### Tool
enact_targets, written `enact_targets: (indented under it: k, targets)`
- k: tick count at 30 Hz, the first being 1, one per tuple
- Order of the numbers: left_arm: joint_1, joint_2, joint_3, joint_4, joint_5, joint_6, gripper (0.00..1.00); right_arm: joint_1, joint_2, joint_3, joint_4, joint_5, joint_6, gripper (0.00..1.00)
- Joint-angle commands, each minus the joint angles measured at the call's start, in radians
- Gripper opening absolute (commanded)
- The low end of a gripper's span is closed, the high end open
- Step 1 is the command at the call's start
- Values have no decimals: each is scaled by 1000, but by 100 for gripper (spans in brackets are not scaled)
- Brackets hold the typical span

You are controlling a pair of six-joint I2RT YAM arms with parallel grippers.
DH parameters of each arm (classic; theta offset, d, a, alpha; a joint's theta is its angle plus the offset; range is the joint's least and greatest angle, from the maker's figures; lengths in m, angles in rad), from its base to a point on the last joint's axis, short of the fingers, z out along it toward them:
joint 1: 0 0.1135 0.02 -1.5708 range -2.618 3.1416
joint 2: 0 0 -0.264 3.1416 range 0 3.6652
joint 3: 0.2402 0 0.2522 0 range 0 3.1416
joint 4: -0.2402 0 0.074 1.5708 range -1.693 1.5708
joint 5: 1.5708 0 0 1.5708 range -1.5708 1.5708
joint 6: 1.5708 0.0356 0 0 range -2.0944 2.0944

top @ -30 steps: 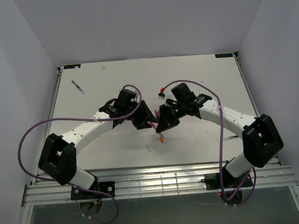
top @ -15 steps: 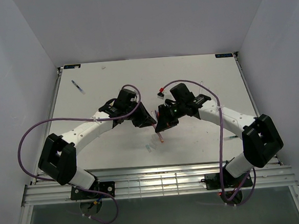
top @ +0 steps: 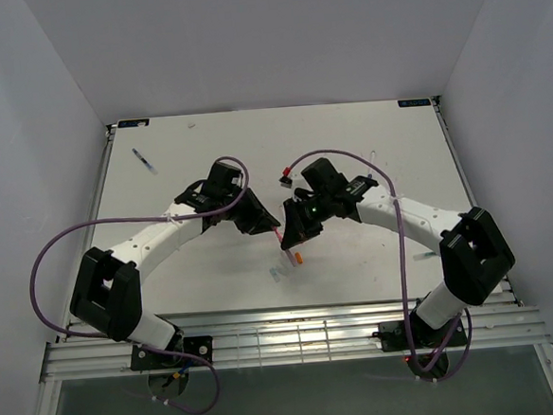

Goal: Open the pen caps

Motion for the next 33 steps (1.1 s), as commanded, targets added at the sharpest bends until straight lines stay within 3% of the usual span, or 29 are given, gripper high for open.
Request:
enact_targets:
  k: [1, 6, 11, 14, 24, 33]
  targets:
    - [98, -25, 21, 18, 66, -87, 0, 61, -55, -26, -75, 85, -60, 8]
    - [192, 57, 165, -90, 67, -66, 0, 165, -130, -87, -176, 338, -115, 8]
    - [207, 100, 209, -47, 103, -12, 0, 168, -156, -101, -158, 320, -107, 8]
    - [198, 58, 138, -41, 98, 19, 0, 155, -119, -37, -165, 317, -113, 8]
    - [151, -124, -235, -39, 95, 46, 0, -169, 114, 127, -167, 231, -204, 8]
    - [88, -31, -265, 37, 126, 54, 0, -244, 378, 358, -204, 263, -225, 8]
